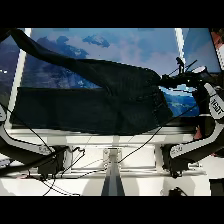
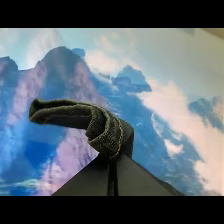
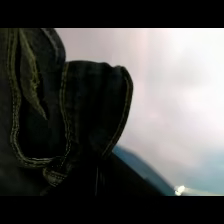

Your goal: Fold the clothes and pants, and hang the long-sleeved shirts on hangers.

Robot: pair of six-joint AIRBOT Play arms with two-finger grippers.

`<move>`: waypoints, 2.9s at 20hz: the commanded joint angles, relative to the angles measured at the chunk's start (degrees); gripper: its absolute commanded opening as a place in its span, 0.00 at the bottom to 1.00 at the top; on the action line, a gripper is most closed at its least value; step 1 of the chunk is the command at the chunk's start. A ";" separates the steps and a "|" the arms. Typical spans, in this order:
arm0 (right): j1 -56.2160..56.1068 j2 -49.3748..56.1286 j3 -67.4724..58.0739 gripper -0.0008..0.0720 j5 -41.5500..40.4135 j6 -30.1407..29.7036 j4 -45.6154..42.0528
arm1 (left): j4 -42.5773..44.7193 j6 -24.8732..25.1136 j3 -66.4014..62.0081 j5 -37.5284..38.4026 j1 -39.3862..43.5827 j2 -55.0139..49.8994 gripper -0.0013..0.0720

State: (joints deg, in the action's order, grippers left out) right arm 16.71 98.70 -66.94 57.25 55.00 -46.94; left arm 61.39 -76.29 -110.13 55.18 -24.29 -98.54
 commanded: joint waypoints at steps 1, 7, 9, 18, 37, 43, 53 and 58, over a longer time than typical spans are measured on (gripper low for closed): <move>0.11 -2.05 -2.01 0.04 -10.58 1.25 -1.03 | 5.81 0.00 -0.90 0.81 -0.68 0.87 0.04; 5.03 -5.75 -2.10 0.04 -14.71 5.97 -5.62 | 14.58 0.02 -0.96 2.49 -1.90 2.25 0.05; 5.14 -5.81 -2.10 0.04 -14.60 5.99 -5.70 | 15.08 0.00 -0.52 3.21 -1.90 2.16 0.05; 4.68 -5.77 -2.10 0.04 -14.60 5.99 -5.79 | 20.11 0.42 0.66 20.26 -1.53 -2.47 0.98; 4.68 -5.77 -2.10 0.04 -14.67 5.79 -5.86 | 13.14 -18.47 0.55 -3.23 6.32 -21.53 0.83; 4.68 -5.75 -2.10 0.04 -14.67 5.81 -5.86 | 11.37 -18.45 0.55 -15.58 7.50 -21.35 0.05; 4.68 -5.75 -2.10 0.04 -14.62 5.81 -5.86 | 19.43 15.17 -2.27 1.20 8.11 -0.55 0.04; 4.68 -5.70 -2.08 0.04 -13.73 5.79 -5.92 | 19.06 15.02 14.16 16.26 4.61 -0.22 0.04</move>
State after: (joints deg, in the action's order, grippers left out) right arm 21.39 92.95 -68.97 42.74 60.80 -52.82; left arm 81.10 -63.83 -104.86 63.55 -17.98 -100.07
